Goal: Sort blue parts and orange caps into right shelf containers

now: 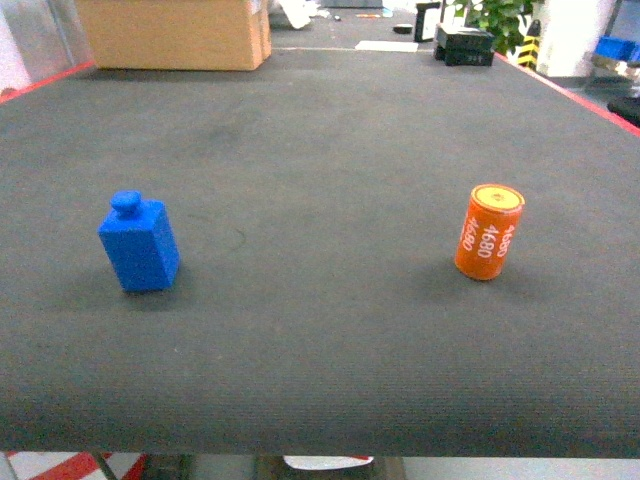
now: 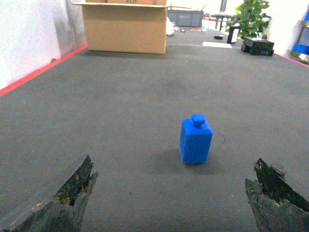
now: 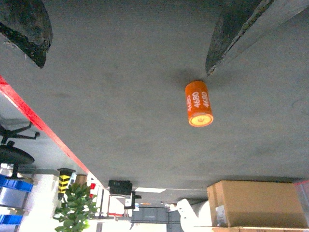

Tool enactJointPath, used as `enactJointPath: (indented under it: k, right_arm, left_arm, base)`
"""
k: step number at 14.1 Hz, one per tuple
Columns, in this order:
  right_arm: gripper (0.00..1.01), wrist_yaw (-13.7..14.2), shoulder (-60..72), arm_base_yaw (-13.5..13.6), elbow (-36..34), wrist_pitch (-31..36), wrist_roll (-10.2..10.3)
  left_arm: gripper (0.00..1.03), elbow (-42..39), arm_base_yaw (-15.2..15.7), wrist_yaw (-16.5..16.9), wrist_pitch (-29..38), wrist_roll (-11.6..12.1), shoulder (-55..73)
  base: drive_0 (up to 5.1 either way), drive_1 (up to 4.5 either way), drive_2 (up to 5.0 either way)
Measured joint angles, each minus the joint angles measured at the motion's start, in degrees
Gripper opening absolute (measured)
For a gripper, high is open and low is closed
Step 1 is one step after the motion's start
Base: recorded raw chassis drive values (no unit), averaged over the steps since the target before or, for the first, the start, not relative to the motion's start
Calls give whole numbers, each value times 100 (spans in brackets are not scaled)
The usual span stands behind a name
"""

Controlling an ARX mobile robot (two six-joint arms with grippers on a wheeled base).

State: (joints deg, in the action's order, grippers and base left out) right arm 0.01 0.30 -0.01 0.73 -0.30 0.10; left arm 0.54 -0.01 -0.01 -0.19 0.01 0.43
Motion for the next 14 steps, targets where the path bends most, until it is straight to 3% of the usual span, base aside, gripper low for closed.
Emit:
enactJointPath:
  k: [14]
  right_arm:
    - [98, 0, 0, 0, 0, -2, -7]
  left_arm:
    - [98, 0, 0, 0, -2, 0, 0]
  base:
    - [0, 0, 0]
